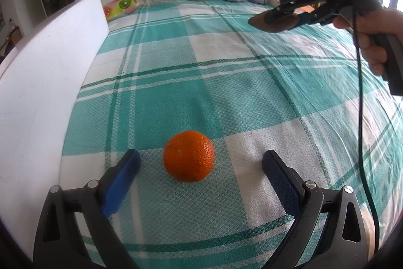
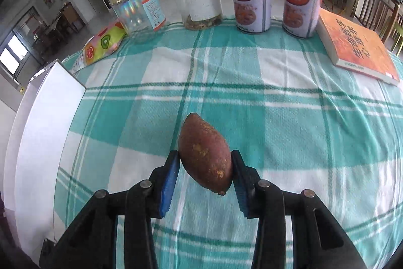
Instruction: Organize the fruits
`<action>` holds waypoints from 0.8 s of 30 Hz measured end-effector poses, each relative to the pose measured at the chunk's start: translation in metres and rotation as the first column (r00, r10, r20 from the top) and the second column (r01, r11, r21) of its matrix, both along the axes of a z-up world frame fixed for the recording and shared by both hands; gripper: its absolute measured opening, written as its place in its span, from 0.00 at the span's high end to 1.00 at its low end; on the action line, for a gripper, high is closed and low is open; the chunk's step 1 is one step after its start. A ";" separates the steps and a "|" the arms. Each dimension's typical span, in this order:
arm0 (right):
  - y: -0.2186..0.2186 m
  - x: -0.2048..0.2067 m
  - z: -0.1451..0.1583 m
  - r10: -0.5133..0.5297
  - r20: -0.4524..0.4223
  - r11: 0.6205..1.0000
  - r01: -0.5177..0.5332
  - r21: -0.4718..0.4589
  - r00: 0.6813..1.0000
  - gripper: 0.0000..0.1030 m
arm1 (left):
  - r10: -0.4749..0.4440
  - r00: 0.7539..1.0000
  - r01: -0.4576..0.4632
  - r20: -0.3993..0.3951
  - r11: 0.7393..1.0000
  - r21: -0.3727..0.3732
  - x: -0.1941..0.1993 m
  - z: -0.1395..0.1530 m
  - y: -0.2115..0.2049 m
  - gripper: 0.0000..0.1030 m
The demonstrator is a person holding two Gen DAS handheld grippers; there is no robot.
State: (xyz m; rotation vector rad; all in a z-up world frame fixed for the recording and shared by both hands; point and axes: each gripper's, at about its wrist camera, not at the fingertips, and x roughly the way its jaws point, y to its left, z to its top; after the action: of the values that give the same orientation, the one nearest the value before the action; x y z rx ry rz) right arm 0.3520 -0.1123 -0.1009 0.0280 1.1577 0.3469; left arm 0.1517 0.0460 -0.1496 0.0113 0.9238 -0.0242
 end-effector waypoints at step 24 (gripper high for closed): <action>-0.051 -0.206 0.010 -0.052 0.008 0.998 0.051 0.041 0.999 0.34 | -0.020 1.000 0.018 -0.023 0.995 -0.094 -0.011 0.021 0.032 0.13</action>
State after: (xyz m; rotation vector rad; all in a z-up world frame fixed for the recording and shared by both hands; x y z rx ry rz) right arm 0.1460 -0.1632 -0.0909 0.0912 1.1387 0.3245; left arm 0.1411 0.0782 -0.1290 -0.0676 0.9459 -0.0856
